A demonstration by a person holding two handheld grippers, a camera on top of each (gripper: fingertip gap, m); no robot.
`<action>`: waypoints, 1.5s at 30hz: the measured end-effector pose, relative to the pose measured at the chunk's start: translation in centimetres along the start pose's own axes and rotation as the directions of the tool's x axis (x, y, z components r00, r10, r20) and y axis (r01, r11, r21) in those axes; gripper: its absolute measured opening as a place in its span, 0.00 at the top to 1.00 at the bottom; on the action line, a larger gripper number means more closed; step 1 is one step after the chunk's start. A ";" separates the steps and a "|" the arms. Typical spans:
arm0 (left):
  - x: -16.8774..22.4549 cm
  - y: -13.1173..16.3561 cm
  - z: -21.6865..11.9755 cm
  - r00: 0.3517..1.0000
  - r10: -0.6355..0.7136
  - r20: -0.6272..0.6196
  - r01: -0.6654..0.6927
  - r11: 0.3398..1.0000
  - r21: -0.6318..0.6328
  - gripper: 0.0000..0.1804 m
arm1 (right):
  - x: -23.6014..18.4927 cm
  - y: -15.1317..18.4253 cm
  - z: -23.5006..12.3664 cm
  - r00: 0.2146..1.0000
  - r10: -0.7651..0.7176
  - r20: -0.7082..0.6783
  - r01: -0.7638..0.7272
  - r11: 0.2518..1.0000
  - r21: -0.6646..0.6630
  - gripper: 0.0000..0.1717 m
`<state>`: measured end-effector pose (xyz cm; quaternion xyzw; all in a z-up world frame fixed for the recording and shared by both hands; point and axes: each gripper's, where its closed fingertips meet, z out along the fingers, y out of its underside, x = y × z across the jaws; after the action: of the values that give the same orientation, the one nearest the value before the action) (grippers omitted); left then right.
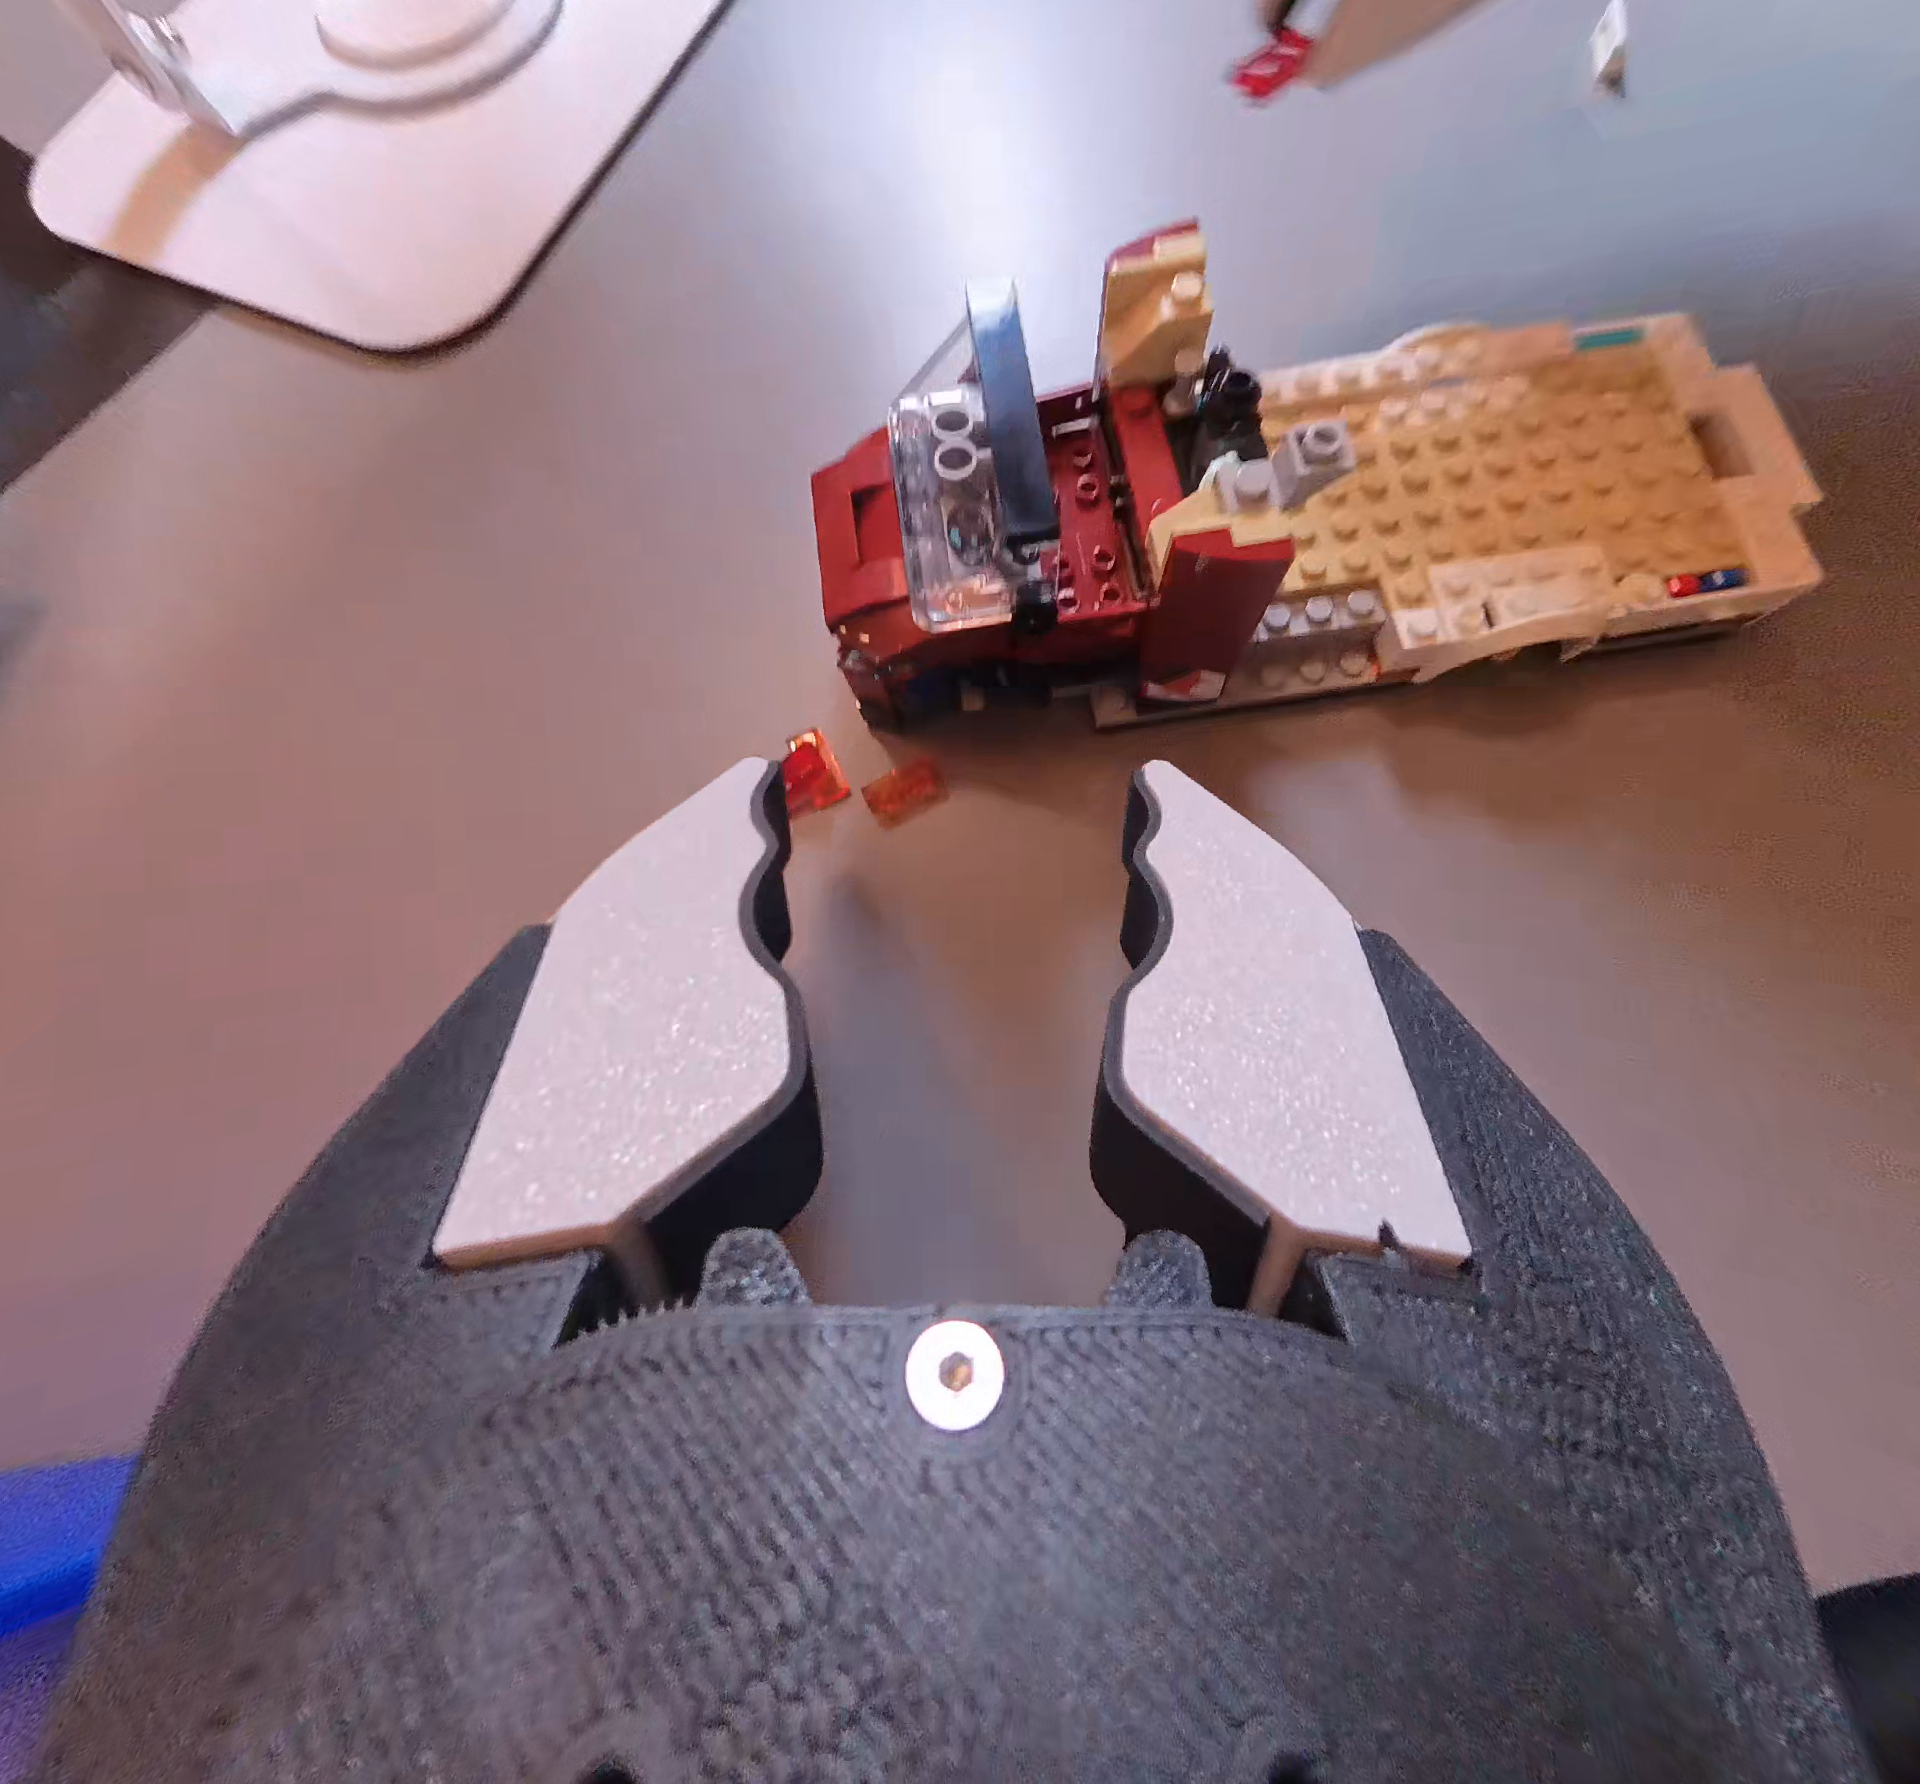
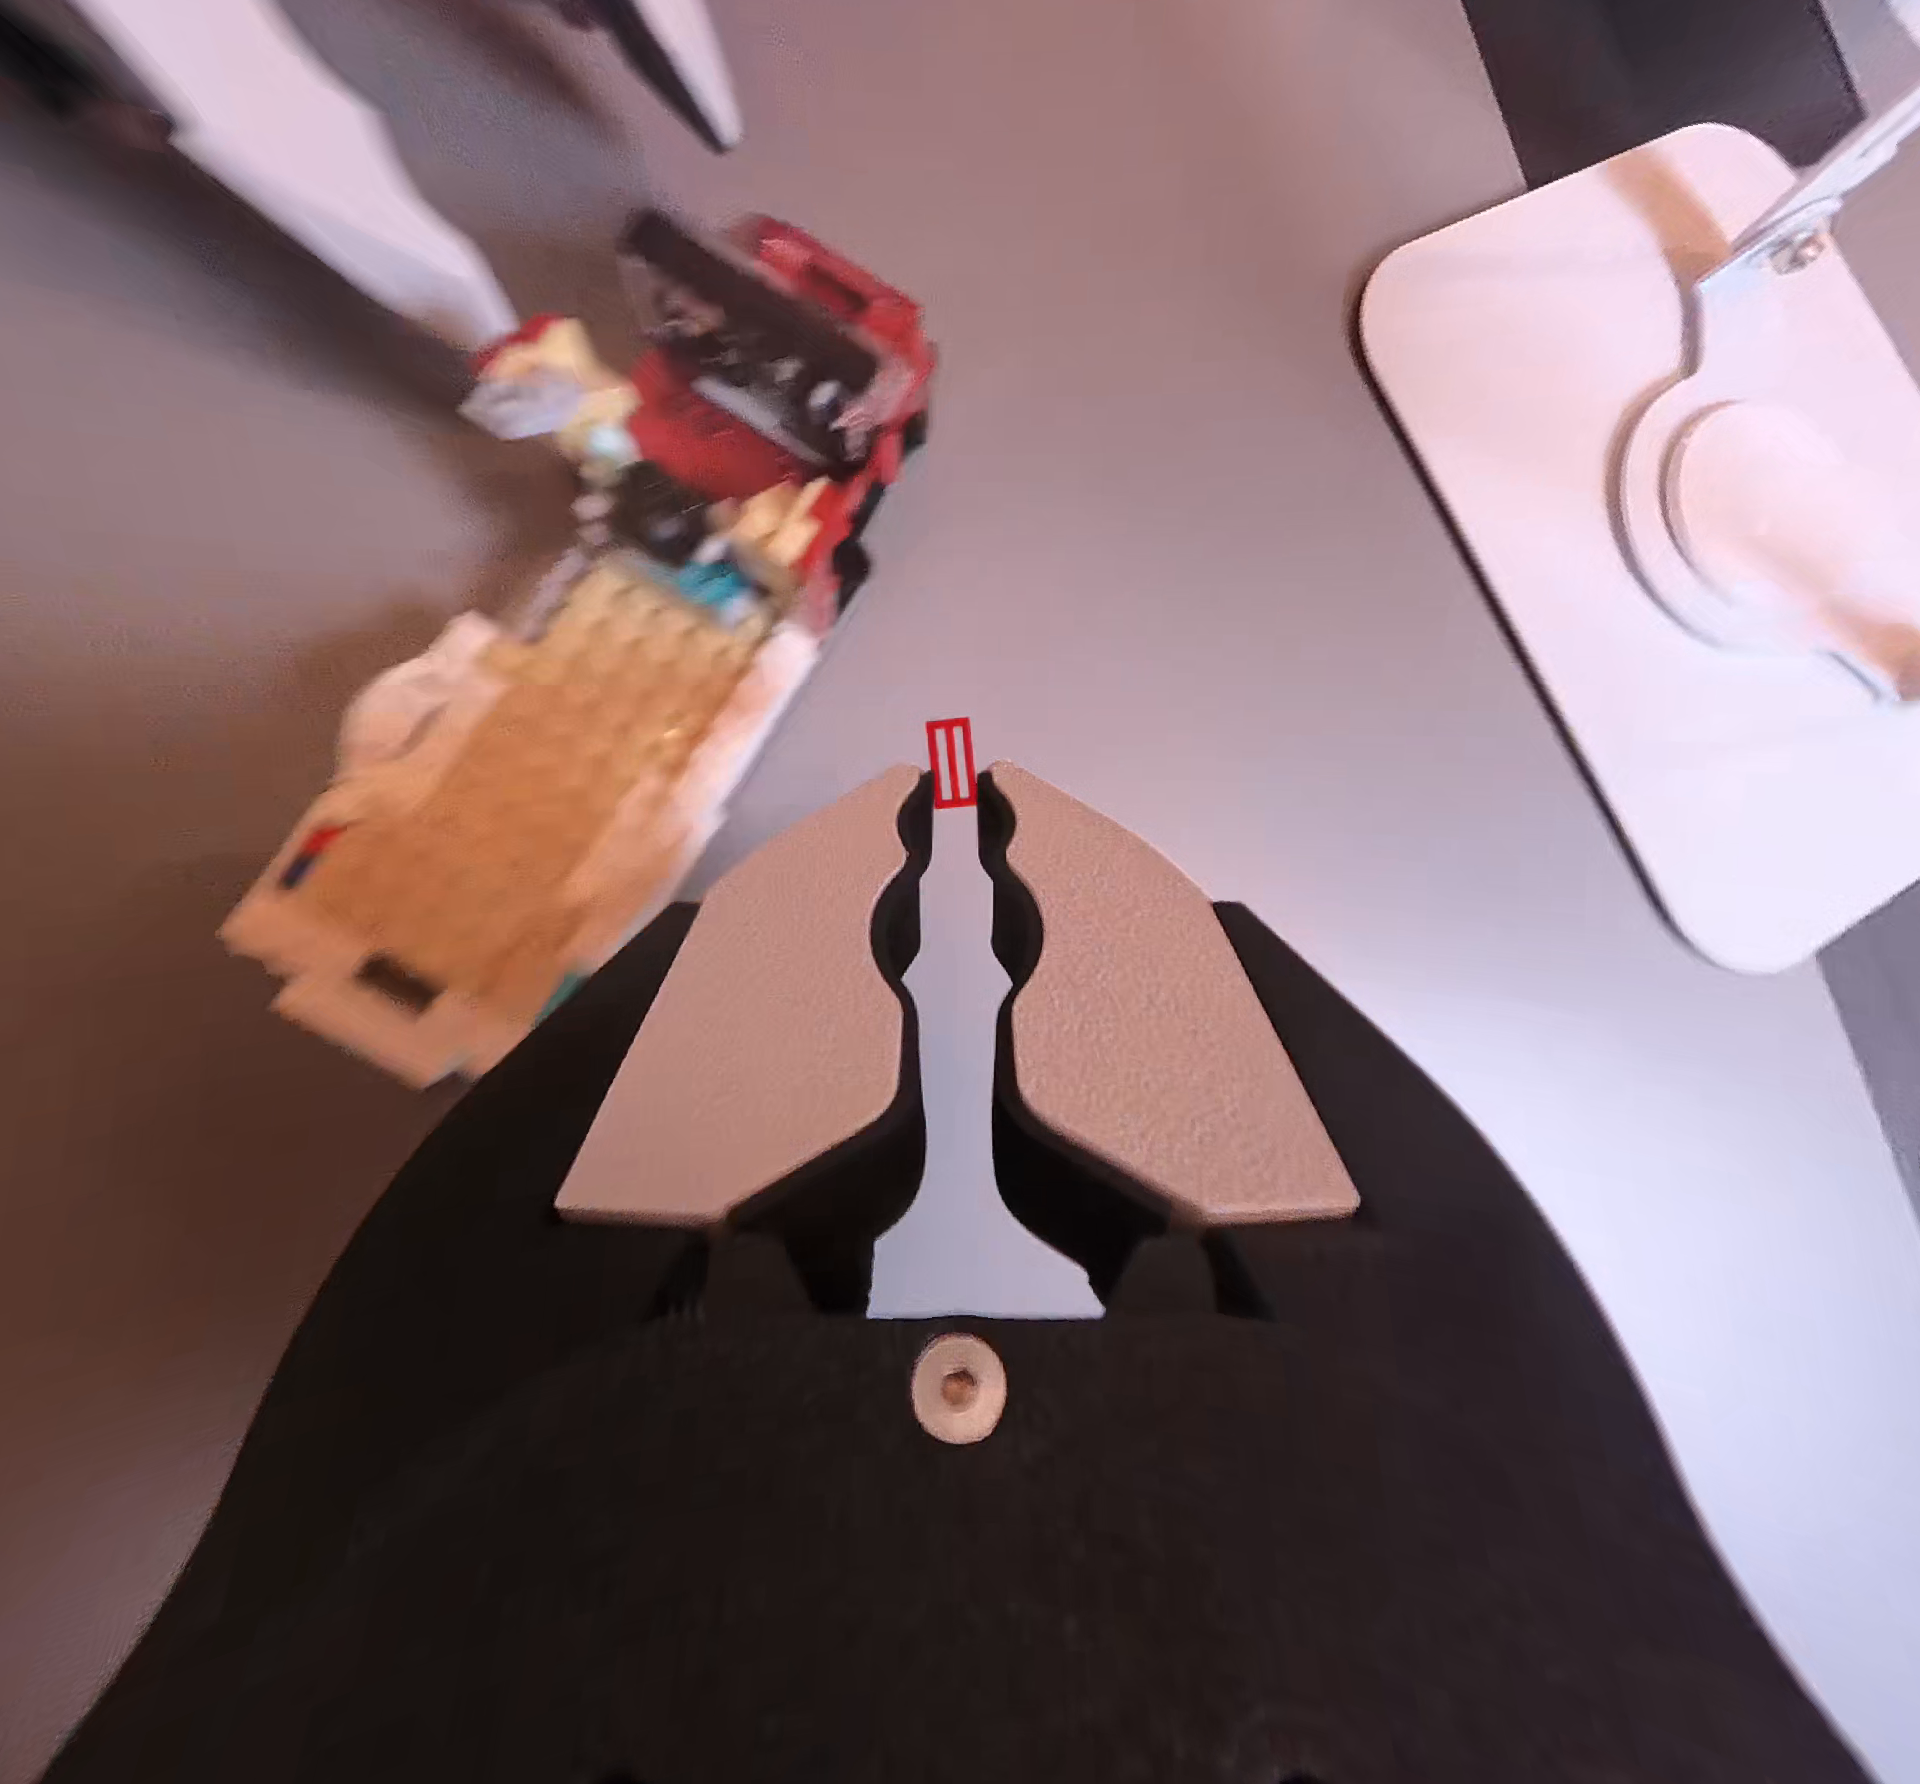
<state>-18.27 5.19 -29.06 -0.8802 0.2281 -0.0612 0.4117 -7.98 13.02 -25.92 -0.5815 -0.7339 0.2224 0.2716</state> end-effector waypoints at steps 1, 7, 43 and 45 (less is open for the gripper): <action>-0.1 0.5 0.1 1.000 -0.002 0.003 0.002 1.000 -0.021 0.66 | 1.2 -0.4 1.7 1.000 -0.010 0.004 0.011 1.000 -0.018 0.95; -1.7 2.6 -0.5 0.994 -0.016 0.106 0.025 0.997 -0.080 0.73 | 3.8 -3.1 9.5 0.987 -0.090 0.130 0.099 0.993 -0.060 0.95; -2.7 1.2 2.3 0.989 -0.135 0.067 0.142 0.983 -0.119 0.69 | -9.9 5.3 0.6 0.972 0.137 0.190 -0.084 0.961 -0.264 0.45; -2.8 0.8 2.7 0.986 -0.151 0.063 0.157 0.983 -0.093 0.72 | -10.4 6.6 -0.6 0.972 0.133 0.196 -0.077 0.960 -0.270 0.45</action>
<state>-20.28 7.90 -31.22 -0.9156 0.1504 -0.0570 0.3685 -0.86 4.36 -31.16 -0.6235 -0.7493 0.1992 0.1008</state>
